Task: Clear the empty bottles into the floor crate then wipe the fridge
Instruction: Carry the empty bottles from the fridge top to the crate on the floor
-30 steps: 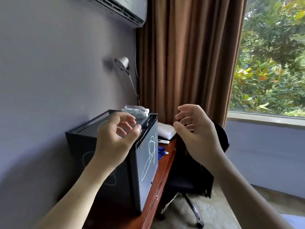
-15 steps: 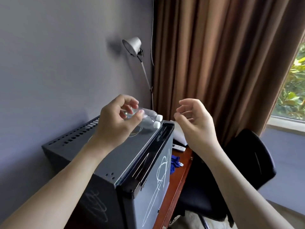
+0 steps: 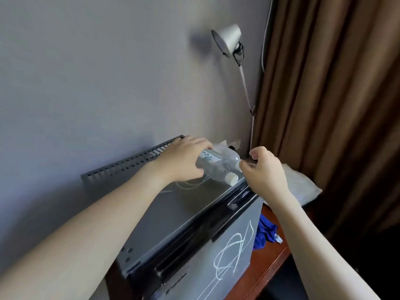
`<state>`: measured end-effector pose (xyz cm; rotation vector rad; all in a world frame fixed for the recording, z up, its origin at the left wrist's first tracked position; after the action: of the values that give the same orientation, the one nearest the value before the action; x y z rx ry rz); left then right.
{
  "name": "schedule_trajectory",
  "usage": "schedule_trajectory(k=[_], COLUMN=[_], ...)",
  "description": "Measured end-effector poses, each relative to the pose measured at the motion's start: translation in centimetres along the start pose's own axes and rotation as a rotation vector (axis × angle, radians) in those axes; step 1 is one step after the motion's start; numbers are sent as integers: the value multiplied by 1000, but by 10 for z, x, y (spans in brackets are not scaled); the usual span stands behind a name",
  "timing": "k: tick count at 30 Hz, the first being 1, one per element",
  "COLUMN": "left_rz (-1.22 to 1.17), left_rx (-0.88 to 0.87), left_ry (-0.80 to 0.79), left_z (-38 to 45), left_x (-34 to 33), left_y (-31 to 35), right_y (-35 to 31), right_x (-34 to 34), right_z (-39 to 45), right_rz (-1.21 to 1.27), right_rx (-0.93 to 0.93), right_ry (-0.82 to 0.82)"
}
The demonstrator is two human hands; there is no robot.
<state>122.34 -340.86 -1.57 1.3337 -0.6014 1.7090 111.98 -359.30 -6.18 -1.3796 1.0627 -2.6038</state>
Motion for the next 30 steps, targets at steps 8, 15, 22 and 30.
schedule_trajectory(k=[8,15,22,30], left_rz=[135,364,18,-880], left_rx=[26,17,205,567], left_ry=[-149,-154,185,844], left_z=[25,41,16,-96], left_x=[-45,-54,-6,77], left_y=[2,10,-1,-10], right_y=[31,39,11,-117], right_x=[-40,-44,-1,37], right_z=[34,39,49,43], right_rz=[-39,74,370,1037], right_rx=[10,55,259,330], right_ry=[-267,-222,-3,-48])
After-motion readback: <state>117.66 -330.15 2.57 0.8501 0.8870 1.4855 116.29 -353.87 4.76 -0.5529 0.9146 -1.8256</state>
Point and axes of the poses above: each hand's wrist, its own z-axis towards the middle knuckle, its own x-axis out of the back of the hand, y = z × x, the point moved 3 cm from there along z, towards the middle knuckle, and after that the axes turned 6 degrees about -z, right-handed, at the moved point
